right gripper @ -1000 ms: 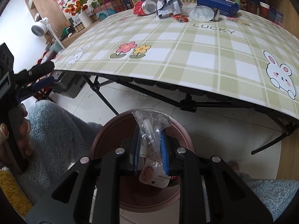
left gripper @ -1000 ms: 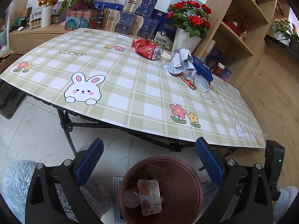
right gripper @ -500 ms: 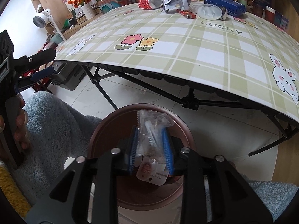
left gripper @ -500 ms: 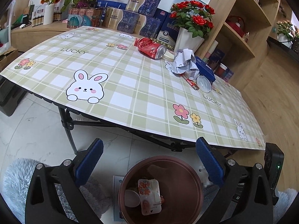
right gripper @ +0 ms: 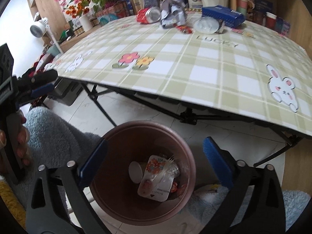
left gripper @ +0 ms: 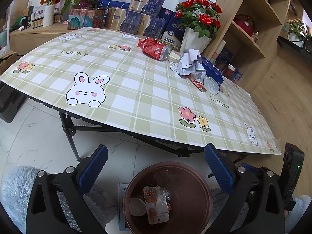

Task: Collect trash
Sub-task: 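Grasp the crumpled white paper on the table with the left gripper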

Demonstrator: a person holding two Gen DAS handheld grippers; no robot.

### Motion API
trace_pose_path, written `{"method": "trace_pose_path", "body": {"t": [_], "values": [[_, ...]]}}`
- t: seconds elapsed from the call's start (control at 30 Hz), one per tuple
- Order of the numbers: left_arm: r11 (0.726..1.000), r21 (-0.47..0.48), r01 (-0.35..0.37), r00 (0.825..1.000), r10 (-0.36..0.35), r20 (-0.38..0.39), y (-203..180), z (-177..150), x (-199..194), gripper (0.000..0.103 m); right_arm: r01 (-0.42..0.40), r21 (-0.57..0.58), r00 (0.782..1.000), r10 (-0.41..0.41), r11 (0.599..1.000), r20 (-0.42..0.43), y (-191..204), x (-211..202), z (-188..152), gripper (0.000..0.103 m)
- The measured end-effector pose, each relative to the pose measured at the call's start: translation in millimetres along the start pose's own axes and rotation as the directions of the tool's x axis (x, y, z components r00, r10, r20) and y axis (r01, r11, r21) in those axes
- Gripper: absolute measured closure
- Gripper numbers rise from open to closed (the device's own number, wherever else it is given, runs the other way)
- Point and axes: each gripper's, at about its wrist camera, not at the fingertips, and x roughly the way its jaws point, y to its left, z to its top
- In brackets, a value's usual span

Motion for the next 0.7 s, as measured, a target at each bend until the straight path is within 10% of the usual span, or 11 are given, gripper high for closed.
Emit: {"method": "trace_pose_path", "body": {"t": [0.7], "values": [[0.991,0.101,-0.083,0.992,0.072,0.106,-16,63,-3,0.006,-0.055,0.19,0.966,0.004,0.98,0.257,-73,-43,54,0.006]]}}
